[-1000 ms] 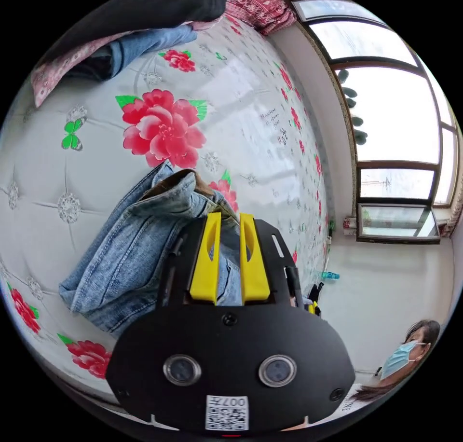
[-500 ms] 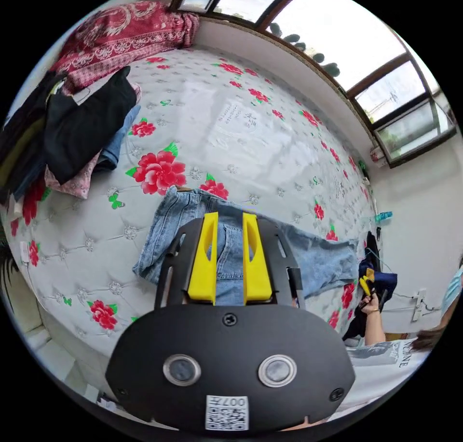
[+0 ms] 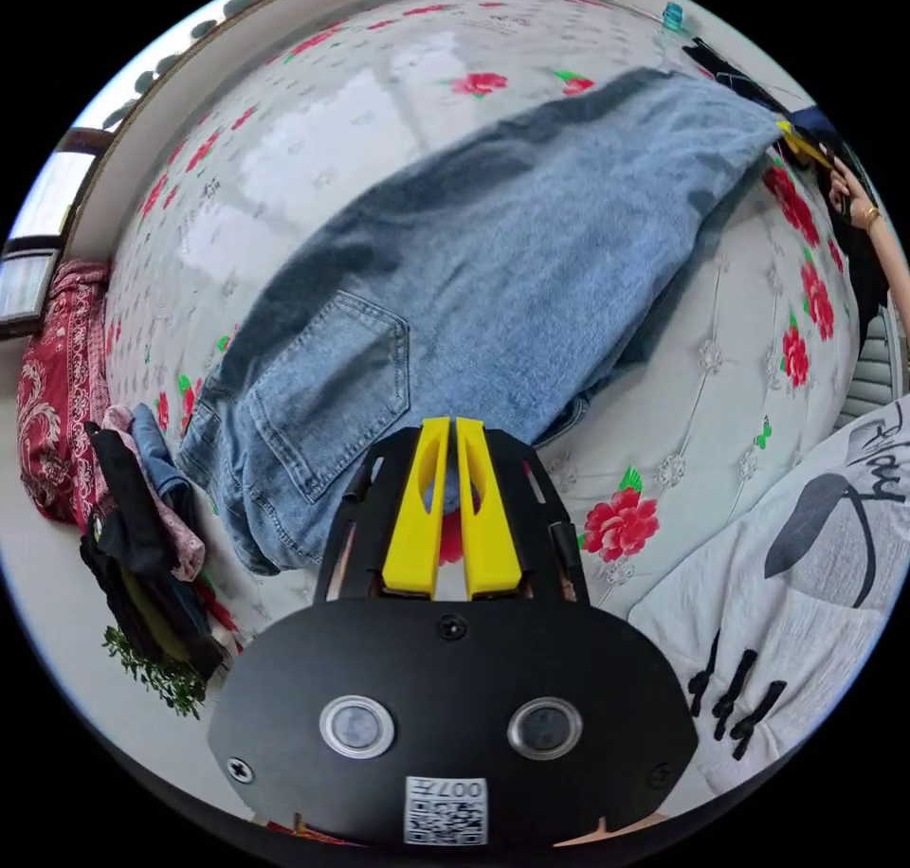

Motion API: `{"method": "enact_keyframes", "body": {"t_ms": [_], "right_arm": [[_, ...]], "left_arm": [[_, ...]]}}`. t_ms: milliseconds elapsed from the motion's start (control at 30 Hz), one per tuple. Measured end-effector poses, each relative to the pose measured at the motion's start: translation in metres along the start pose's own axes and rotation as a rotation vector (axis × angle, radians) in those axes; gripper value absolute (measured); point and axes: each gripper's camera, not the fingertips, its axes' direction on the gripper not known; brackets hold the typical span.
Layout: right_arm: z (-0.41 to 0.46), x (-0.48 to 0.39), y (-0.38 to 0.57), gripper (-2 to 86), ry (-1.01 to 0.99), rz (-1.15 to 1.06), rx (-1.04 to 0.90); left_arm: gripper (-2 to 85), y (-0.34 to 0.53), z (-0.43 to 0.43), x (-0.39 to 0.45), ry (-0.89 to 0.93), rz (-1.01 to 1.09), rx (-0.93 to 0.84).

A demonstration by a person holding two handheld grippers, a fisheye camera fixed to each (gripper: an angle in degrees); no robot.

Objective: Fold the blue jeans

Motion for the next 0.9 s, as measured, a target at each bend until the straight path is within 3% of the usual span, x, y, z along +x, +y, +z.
{"method": "enact_keyframes", "body": {"t_ms": [67,167,367,533,900], "right_arm": [[0.011,0.0,0.004,-0.1,0.154,-0.017,-0.089],[0.038,0.035,0.01,0.1,0.183,0.085,-0.197],[0.015,0.051,0.028,2.9,0.037,0.13,-0.03],[0.008,0.076,0.039,5.3,-0.021,0.196,-0.007],[0.038,0.091,0.027,2.3,-0.098,0.339,0.032]], "left_arm": [[-0.6,-0.003,0.03,0.016,-0.009,0.058,-0.05],[-0.9,-0.01,0.039,0.018,0.002,0.062,-0.042],[-1.0,-0.011,0.017,0.007,0.021,-0.004,0.005],[-1.0,-0.01,-0.011,0.0,0.083,-0.054,0.11],[-1.0,0.014,-0.02,-0.034,0.21,-0.116,0.095]]}}
